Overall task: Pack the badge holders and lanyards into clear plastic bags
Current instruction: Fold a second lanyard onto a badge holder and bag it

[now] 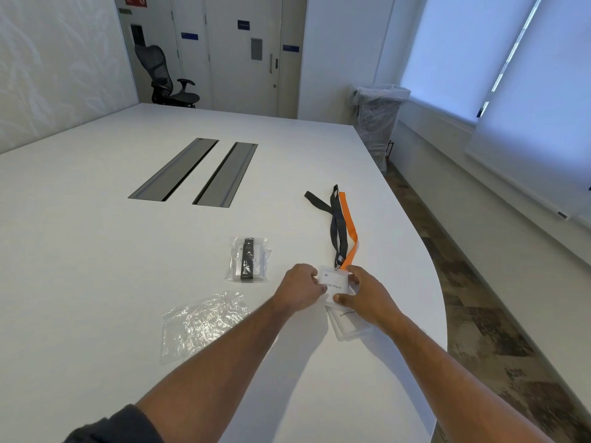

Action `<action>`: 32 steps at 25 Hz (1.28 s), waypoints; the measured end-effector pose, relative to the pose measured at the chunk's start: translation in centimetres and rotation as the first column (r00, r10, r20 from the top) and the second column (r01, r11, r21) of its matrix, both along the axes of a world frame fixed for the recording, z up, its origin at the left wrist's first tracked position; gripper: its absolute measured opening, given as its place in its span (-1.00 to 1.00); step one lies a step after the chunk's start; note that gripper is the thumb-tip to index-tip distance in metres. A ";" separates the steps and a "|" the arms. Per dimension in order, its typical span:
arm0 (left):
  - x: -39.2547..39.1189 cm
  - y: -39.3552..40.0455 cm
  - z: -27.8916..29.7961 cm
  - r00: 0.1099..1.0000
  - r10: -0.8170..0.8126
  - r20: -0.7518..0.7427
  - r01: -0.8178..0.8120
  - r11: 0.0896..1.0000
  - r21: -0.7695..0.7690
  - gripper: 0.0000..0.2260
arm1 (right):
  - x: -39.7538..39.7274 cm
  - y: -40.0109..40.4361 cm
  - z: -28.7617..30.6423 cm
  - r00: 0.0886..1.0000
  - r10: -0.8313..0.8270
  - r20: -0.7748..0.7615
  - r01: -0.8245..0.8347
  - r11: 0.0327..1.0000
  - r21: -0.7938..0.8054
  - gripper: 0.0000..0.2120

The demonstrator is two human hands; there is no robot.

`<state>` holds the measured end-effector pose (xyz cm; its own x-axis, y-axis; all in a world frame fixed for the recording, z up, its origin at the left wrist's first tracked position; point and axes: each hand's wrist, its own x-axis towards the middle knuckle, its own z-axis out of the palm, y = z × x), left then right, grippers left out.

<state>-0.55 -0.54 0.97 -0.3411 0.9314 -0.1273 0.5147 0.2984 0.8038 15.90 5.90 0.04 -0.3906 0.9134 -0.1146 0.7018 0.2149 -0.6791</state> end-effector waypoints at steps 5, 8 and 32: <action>0.3 -0.4 0.2 0.995 0.098 0.034 -0.101 0.990 0.101 -0.82 | -0.4 -0.5 0.3 0.991 -0.077 -0.105 0.081 0.996 0.031 -0.35; 0.0 -0.4 0.5 0.980 0.107 0.165 -0.130 0.983 0.129 -0.77 | -0.6 -0.8 1.3 0.932 -0.166 -0.321 0.184 0.983 0.026 -0.61; -2.1 -4.4 7.0 0.761 -0.090 0.643 -0.187 0.918 0.350 -0.93 | -1.2 -8.1 4.9 0.804 0.113 -0.584 -0.106 0.993 0.046 -0.69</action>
<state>-2.64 -4.90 7.98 -0.3549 0.9347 0.0196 -0.1641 -0.0829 0.9830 14.72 -2.19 4.98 -0.4776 0.8605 0.1773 0.1445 0.2760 -0.9503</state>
